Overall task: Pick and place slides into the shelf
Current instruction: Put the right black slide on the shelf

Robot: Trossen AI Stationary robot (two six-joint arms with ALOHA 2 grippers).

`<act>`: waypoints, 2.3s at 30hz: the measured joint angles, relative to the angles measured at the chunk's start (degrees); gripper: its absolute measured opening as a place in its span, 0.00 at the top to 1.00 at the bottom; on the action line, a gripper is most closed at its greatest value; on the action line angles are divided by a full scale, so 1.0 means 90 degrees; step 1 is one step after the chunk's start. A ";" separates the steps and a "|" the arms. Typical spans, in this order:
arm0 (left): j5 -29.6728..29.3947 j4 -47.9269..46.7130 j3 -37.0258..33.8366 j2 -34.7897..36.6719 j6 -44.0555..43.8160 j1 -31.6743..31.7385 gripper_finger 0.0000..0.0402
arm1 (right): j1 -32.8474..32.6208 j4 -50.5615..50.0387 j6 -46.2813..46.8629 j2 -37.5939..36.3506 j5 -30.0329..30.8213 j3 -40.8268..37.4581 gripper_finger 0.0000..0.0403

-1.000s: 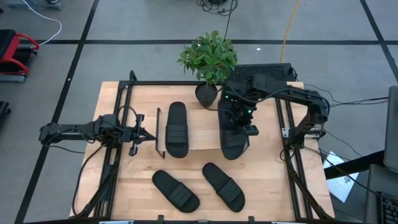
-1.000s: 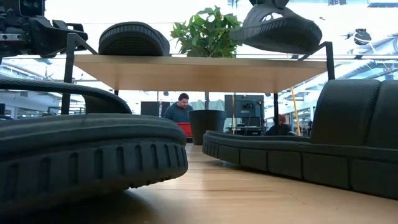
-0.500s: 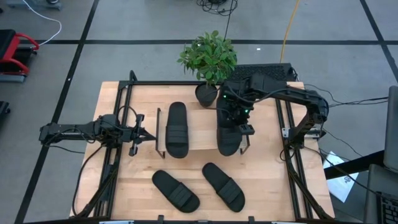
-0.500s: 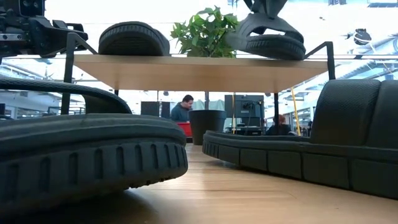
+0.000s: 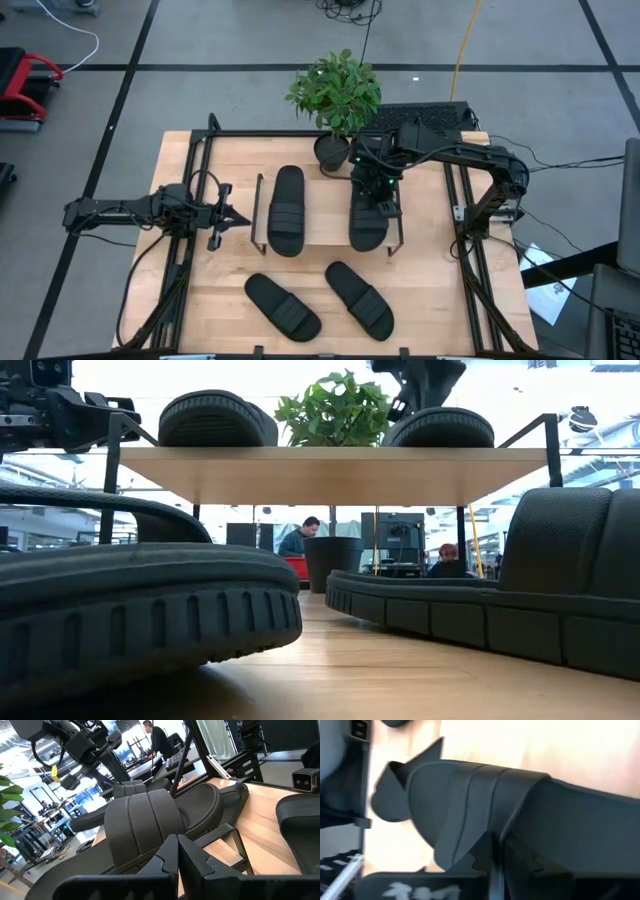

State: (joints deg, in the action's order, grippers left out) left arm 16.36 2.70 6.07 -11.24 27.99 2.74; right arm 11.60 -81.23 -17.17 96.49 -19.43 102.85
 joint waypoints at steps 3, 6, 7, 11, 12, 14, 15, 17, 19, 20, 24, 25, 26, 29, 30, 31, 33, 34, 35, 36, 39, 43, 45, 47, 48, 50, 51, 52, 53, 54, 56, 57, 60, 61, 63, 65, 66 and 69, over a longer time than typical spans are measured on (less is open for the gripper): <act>-0.0001 -0.0019 0.0000 -0.0001 -0.0005 0.0000 1.00 | 0.0002 0.0177 0.0057 -0.0010 0.0028 0.0000 0.85; -0.0001 -0.0031 0.0000 -0.0001 -0.0007 0.0000 0.98 | 0.0002 0.0319 0.0151 -0.0012 0.0041 0.0000 0.77; 0.0000 -0.0030 0.0000 -0.0001 -0.0006 0.0000 0.97 | -0.0003 0.0321 0.0156 -0.0012 0.0039 0.0000 0.74; -0.0001 -0.0031 0.0000 -0.0001 -0.0007 0.0000 0.94 | -0.0024 0.0353 0.0217 -0.0015 0.0031 0.0000 0.65; -0.0001 -0.0031 0.0000 -0.0001 -0.0007 0.0002 0.94 | -0.0027 0.0375 0.0256 -0.0015 0.0026 0.0000 0.63; -0.0001 -0.0031 0.0000 -0.0001 -0.0007 0.0000 0.95 | -0.0027 0.0360 0.0298 -0.0015 0.0019 0.0000 0.60; -0.0001 -0.0030 0.0000 -0.0001 -0.0008 0.0000 0.95 | -0.0027 0.0358 0.0310 -0.0015 0.0019 0.0000 0.59; -0.0001 -0.0031 0.0000 -0.0001 -0.0010 0.0000 0.96 | -0.0027 0.0361 0.0311 -0.0038 0.0019 0.0000 0.58; -0.0001 -0.0031 0.0000 -0.0001 -0.0010 0.0002 0.98 | -0.0027 0.0384 0.0314 -0.0092 0.0016 0.0000 0.58; -0.0001 -0.0031 0.0000 -0.0001 -0.0010 0.0002 0.99 | -0.0027 0.0408 0.0321 -0.0153 0.0019 0.0000 0.58; -0.0001 -0.0031 0.0000 -0.0001 -0.0012 0.0001 0.99 | -0.0032 0.0651 0.0352 -0.0513 0.0308 0.0000 0.58; -0.0001 -0.0031 0.0000 -0.0001 -0.0012 0.0000 0.98 | -0.0053 0.0682 0.0430 -0.0627 0.0505 0.0000 0.58; -0.0001 -0.0029 0.0000 0.0000 -0.0015 0.0001 0.98 | -0.0083 0.0684 0.0569 -0.0762 0.0791 0.0000 0.58; -0.0002 -0.0032 0.0000 0.0000 -0.0015 0.0001 0.95 | -0.0196 0.0337 0.0923 -0.1088 0.1203 0.0002 0.63; -0.0005 -0.0034 0.0000 -0.0001 -0.0015 0.0002 0.95 | -0.0271 0.0204 0.1018 -0.1166 0.1202 0.0002 0.66; -0.0027 -0.0036 0.0000 -0.0001 -0.0015 0.0000 0.94 | -0.0375 0.0126 0.1131 -0.1223 0.1204 0.0002 0.70; -0.0094 -0.0041 0.0000 -0.0001 -0.0015 0.0000 0.94 | -0.0663 0.0094 0.1313 -0.1248 0.1204 0.0002 0.81; -0.0146 -0.0046 0.0000 -0.0001 -0.0017 0.0000 0.94 | -0.0817 0.0091 0.1341 -0.1238 0.1209 0.0002 0.88; -0.0179 -0.0046 0.0000 -0.0001 -0.0016 0.0001 0.95 | -0.0992 0.0066 0.1339 -0.1226 0.1306 0.0002 0.94; -0.0207 -0.0046 0.0000 -0.0001 -0.0015 0.0002 0.95 | -0.1170 0.0024 0.1339 -0.1212 0.1537 0.0001 0.97; -0.0214 -0.0048 0.0000 -0.0001 -0.0017 0.0002 0.98 | -0.1606 -0.0290 0.1733 -0.1096 0.2591 0.0000 0.98; -0.0215 -0.0051 0.0000 -0.0001 -0.0053 0.0002 1.00 | -0.1832 -0.0691 0.2421 -0.0969 0.2862 -0.0126 0.99; -0.0217 -0.0046 0.0000 0.0000 -0.0101 0.0000 0.99 | -0.1900 -0.0676 0.2666 -0.0969 0.2831 -0.0265 1.00; -0.0217 -0.0046 0.0000 -0.0001 -0.0104 0.0000 0.98 | -0.1949 -0.0658 0.2901 -0.0969 0.2822 -0.0437 1.00; -0.0217 -0.0043 0.0000 -0.0001 -0.0104 0.0000 0.97 | -0.1971 -0.0611 0.2996 -0.0971 0.2819 -0.0553 1.00; -0.0217 -0.0044 0.0000 -0.0001 -0.0103 0.0000 0.95 | -0.2017 -0.0578 0.3117 -0.0966 0.2804 -0.0794 1.00; -0.0217 -0.0043 0.0000 -0.0001 -0.0097 0.0001 0.95 | -0.2045 -0.0575 0.3172 -0.0959 0.2813 -0.0900 1.00; -0.0217 -0.0041 0.0000 -0.0001 -0.0100 0.0000 0.94 | -0.2065 -0.0551 0.3224 -0.0960 0.2814 -0.0992 1.00; -0.0217 -0.0041 0.0000 -0.0001 -0.0104 0.0000 0.94 | -0.2089 -0.0506 0.3278 -0.0964 0.2814 -0.1068 1.00; -0.0217 -0.0039 0.0000 -0.0001 -0.0104 0.0000 0.94 | -0.2103 -0.0464 0.3318 -0.0967 0.2810 -0.1119 1.00; -0.0217 -0.0005 0.0000 -0.0001 -0.0106 0.0000 0.94 | -0.2130 -0.0364 0.3340 -0.0967 0.2799 -0.1198 1.00; -0.0217 0.0007 0.0000 0.0000 -0.0107 0.0001 0.94 | -0.2141 -0.0273 0.3339 -0.0967 0.2799 -0.1237 1.00; -0.0217 0.0010 0.0000 -0.0001 -0.0107 0.0000 0.94 | -0.2138 -0.0033 0.3347 -0.0967 0.2791 -0.1337 1.00; -0.0217 0.0010 0.0000 0.0001 -0.0109 0.0002 0.94 | -0.2135 -0.0022 0.3364 -0.0967 0.2770 -0.1356 1.00; -0.0217 0.0010 0.0000 0.0000 -0.0110 0.0000 0.94 | -0.2135 -0.0030 0.3400 -0.0969 0.2659 -0.1424 1.00; -0.0217 0.0010 0.0000 -0.0001 -0.0125 0.0000 0.94 | -0.2135 -0.0012 0.3413 -0.0969 0.2651 -0.1534 1.00; -0.0218 0.0010 0.0000 0.0001 -0.0126 0.0000 0.94 | -0.2135 0.0011 0.3429 -0.0969 0.2651 -0.1592 1.00; -0.0218 0.0011 0.0000 0.0000 -0.0127 0.0001 0.94 | -0.2135 0.0109 0.3451 -0.0967 0.2649 -0.1700 1.00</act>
State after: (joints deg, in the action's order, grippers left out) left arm 14.41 2.79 6.07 -11.24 26.85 2.75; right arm -7.62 -80.24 13.89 87.79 4.41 87.55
